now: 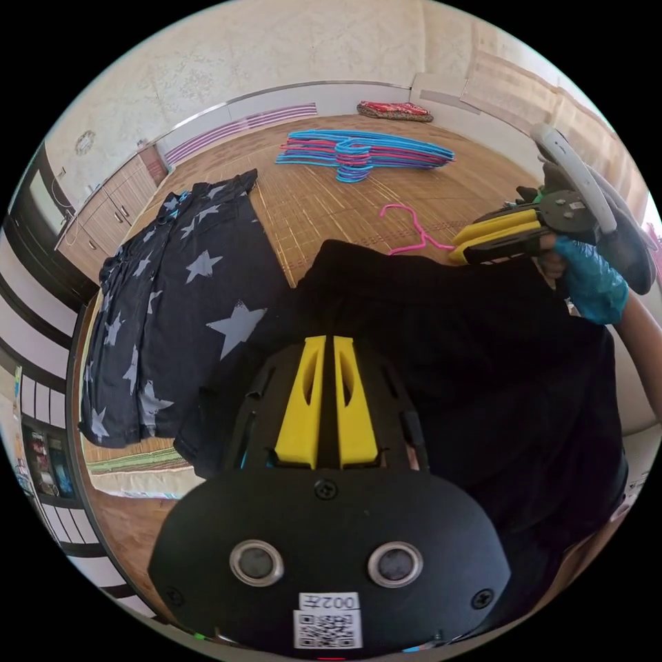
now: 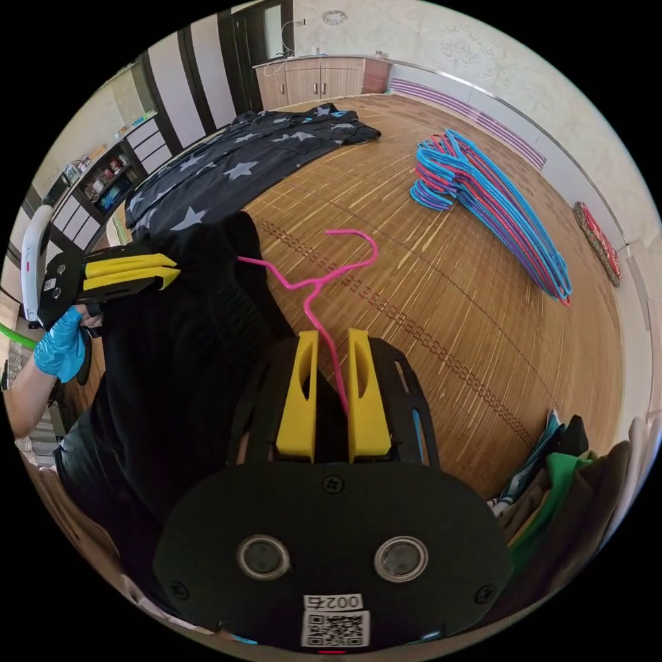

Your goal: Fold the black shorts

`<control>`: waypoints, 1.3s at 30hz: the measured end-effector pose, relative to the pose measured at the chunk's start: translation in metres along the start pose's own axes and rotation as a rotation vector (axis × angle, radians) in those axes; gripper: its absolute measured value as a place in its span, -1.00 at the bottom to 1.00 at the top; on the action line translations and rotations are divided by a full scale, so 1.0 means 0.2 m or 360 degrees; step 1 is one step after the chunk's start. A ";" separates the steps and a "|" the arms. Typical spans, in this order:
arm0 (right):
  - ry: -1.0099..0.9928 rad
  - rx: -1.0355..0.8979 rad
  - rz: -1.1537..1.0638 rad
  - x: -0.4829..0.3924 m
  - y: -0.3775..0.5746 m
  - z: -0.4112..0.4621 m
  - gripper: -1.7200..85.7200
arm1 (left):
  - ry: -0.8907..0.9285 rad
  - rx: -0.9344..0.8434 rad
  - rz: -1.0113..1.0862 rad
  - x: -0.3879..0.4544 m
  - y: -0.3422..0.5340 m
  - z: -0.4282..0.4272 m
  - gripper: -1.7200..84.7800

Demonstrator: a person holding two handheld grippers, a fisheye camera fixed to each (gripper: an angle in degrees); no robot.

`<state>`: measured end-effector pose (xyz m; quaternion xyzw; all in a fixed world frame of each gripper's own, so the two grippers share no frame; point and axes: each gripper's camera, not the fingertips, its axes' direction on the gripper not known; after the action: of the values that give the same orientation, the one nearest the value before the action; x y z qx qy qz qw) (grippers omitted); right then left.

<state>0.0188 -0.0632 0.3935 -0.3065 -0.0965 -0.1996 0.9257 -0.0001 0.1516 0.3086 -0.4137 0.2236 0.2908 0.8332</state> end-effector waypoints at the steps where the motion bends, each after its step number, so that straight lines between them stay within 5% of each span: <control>1: 0.0006 0.0008 -0.0007 -0.01 0.00 0.00 -0.82 | 0.0013 0.0005 -0.0017 0.00 0.01 -0.01 -1.00; 14: 0.0231 0.0354 -0.0218 -0.23 0.15 -0.26 -0.87 | 0.0026 0.0059 -0.0089 0.01 0.04 -0.19 -0.96; 24: 0.0254 0.0512 -0.0470 -0.46 0.38 -0.46 -0.90 | 0.0067 0.0474 0.0151 0.19 0.01 -0.56 -0.84; 39: 0.0034 0.0649 -0.0293 -0.57 0.62 -0.55 -0.85 | -0.0011 0.0644 0.0427 0.48 -0.02 -0.73 -0.86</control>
<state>-0.0251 -0.0023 0.2062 -0.1007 -0.1527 -0.2629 0.9473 0.0528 0.0581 0.1706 -0.2040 0.3273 0.3497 0.8538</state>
